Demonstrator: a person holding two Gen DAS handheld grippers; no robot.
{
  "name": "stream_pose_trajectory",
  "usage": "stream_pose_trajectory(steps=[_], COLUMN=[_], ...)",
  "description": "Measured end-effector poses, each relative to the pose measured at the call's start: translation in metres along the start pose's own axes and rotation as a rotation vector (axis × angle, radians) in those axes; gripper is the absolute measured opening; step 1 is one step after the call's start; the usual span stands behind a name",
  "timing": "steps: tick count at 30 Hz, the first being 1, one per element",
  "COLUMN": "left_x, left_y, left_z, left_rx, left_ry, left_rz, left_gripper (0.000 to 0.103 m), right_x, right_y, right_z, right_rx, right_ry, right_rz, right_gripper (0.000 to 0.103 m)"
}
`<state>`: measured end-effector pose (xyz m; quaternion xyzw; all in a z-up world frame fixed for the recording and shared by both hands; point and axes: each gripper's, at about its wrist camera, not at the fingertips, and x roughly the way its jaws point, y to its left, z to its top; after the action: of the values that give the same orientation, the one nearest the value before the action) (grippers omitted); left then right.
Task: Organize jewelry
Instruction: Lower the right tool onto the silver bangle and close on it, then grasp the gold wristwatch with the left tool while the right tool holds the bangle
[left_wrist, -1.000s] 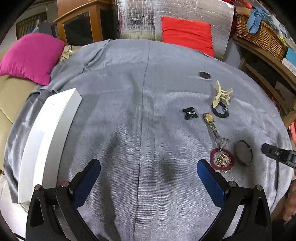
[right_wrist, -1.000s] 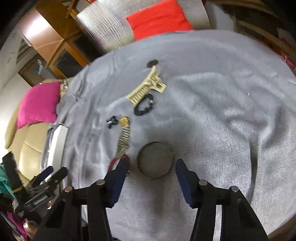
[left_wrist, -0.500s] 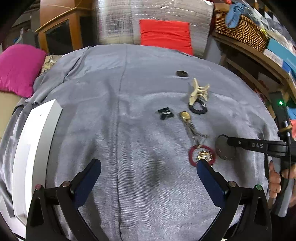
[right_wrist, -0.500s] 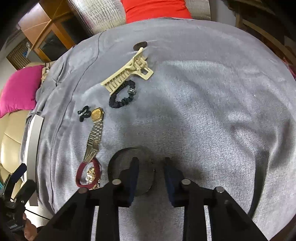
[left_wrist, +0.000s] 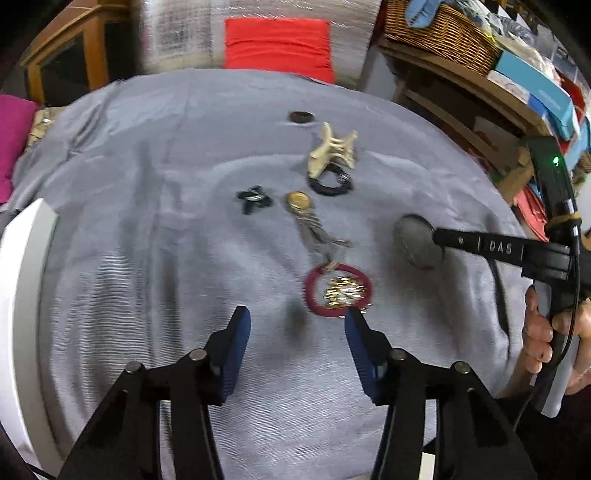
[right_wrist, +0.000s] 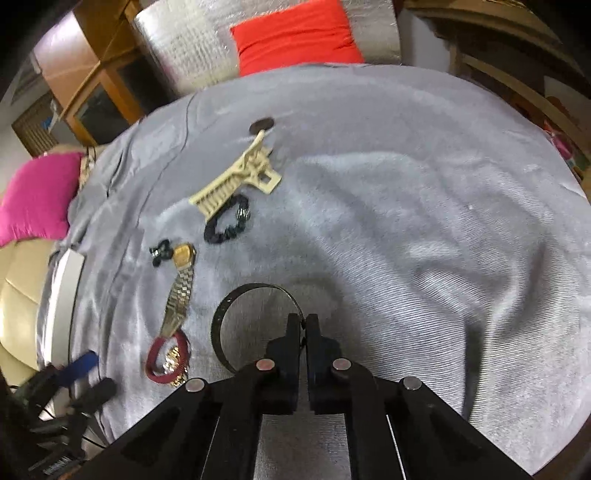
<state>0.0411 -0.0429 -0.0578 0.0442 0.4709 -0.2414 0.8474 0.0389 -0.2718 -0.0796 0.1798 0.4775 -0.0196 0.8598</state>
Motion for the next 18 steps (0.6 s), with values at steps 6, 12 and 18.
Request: stream_pose_trajectory(steps=[6, 12, 18], left_x=[0.025, 0.042, 0.057], left_y=[-0.007, -0.013, -0.008], left_z=[0.005, 0.011, 0.014], left_rx=[-0.012, 0.002, -0.031], left_ry=[0.064, 0.084, 0.128], left_rz=[-0.069, -0.091, -0.078], left_gripper=[0.02, 0.011, 0.011], right_x=[-0.008, -0.01, -0.012], right_y=[0.001, 0.004, 0.004], right_z=[0.002, 0.001, 0.002], right_rx=[0.016, 0.036, 0.057], right_ry=[-0.009, -0.014, -0.014], right_rz=[0.029, 0.054, 0.07], right_gripper=[0.004, 0.004, 0.004])
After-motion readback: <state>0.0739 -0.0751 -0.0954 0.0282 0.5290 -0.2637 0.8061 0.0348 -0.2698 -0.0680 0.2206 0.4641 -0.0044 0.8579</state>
